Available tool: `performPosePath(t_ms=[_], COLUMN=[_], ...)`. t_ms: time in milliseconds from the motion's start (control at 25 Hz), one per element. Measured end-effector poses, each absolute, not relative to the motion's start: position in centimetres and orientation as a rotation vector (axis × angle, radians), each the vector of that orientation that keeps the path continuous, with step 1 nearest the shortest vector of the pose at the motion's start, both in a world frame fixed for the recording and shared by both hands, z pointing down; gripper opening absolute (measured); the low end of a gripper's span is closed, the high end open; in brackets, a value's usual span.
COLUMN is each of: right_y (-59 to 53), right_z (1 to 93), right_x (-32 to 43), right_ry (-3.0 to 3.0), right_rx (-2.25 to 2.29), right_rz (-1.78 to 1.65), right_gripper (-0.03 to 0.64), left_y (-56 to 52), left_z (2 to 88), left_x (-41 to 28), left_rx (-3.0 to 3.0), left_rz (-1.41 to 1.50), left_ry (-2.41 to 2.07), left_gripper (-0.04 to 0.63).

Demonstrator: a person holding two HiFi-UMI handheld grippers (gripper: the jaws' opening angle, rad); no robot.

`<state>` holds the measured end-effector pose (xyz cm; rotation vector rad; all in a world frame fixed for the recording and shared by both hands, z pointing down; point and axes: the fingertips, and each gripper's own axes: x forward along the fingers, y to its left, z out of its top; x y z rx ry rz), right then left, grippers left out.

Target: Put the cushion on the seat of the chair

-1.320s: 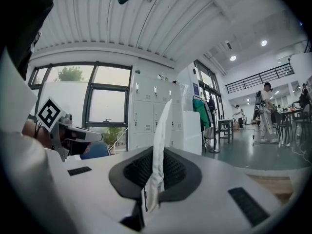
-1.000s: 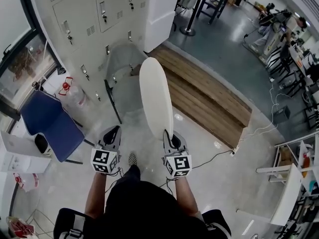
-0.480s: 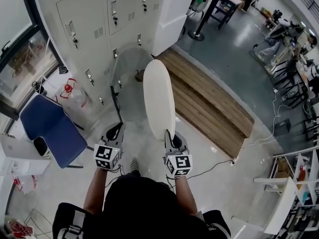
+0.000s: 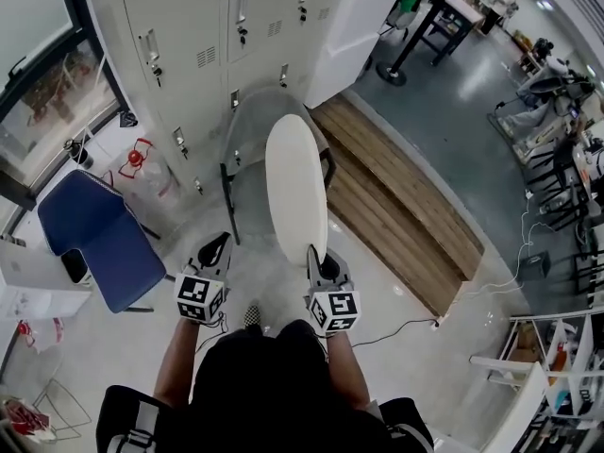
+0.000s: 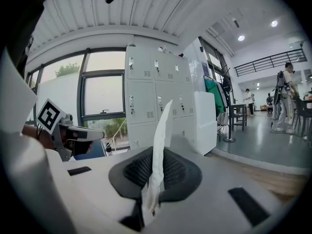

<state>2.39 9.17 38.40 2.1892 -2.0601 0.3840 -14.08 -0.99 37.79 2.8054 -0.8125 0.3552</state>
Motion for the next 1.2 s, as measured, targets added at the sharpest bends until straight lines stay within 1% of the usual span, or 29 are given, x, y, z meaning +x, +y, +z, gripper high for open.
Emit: performPosePath(t_ms=[480, 760, 1200], right_y=[1.8, -2.2, -8.5], right_z=[43.2, 48.6, 57.6], right_x=[3.8, 5.0, 6.6], right_ry=[-2.204, -2.252, -2.224], right_rx=[1.953, 1.83, 1.682], right_rz=[0.502, 0.659, 0.779], right_gripper=[0.049, 0.049, 0.049], left_y=[-5.3, -7.5, -11.6], left_z=[41.7, 45.8, 52.8], left_x=[-14.6, -13.3, -12.8], left_rx=[2.657, 2.548, 2.4], left_rz=[0.39, 0.428, 0.483], left_ry=[-1.041, -1.134, -1.221], left_gripper=[0.025, 0.025, 0.025])
